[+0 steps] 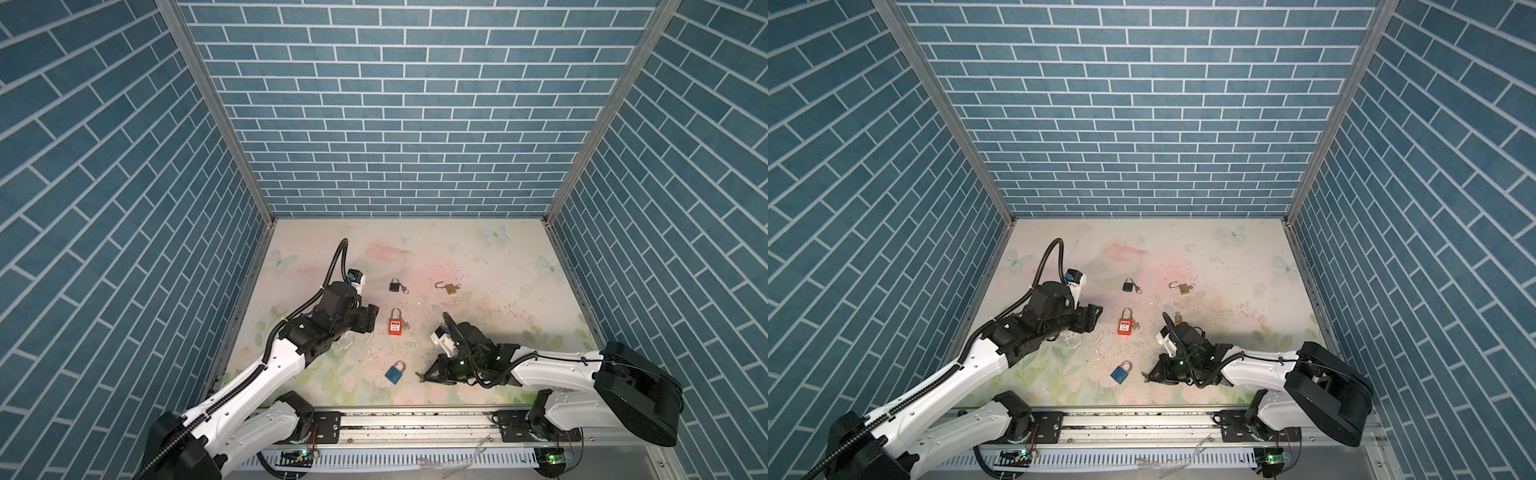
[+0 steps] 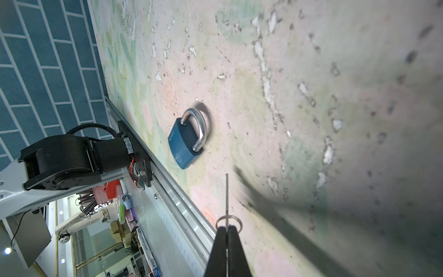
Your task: Lock with the key
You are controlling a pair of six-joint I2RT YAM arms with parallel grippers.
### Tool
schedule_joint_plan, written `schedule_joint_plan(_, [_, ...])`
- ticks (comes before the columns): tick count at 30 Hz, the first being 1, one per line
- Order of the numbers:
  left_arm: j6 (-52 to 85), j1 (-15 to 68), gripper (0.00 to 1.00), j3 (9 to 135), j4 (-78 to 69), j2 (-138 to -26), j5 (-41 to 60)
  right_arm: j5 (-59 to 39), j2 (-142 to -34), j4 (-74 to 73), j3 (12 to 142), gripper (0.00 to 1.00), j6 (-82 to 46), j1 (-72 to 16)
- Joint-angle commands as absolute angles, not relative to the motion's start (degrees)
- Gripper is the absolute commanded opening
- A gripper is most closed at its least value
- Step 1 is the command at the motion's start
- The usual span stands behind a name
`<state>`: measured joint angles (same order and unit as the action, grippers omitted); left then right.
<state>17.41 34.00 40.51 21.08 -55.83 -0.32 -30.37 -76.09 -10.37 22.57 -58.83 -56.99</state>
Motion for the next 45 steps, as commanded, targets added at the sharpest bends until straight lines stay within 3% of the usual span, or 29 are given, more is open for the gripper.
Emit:
schedule_joint_plan(1, [17.4,33.3,0.79,39.8,19.3,-55.3,0.0,-31.6,-78.2,-13.4,24.6,0.0,-61.3,-57.4])
schedule_joint_plan(21, [17.4,33.0,0.79,39.4,18.4,-54.9,0.6,-32.7,-88.7,-15.5,29.2,0.0,-59.7,-58.3])
schedule_joint_plan(34, [17.1,32.8,0.79,39.4,18.7,-54.4,0.5,-33.5,-91.9,-15.5,31.1,0.16,-59.2,-59.2])
schedule_joint_plan(45, [16.8,32.6,0.79,39.3,19.0,-54.1,0.3,-33.6,-93.5,-15.5,32.3,0.18,-58.7,-59.6])
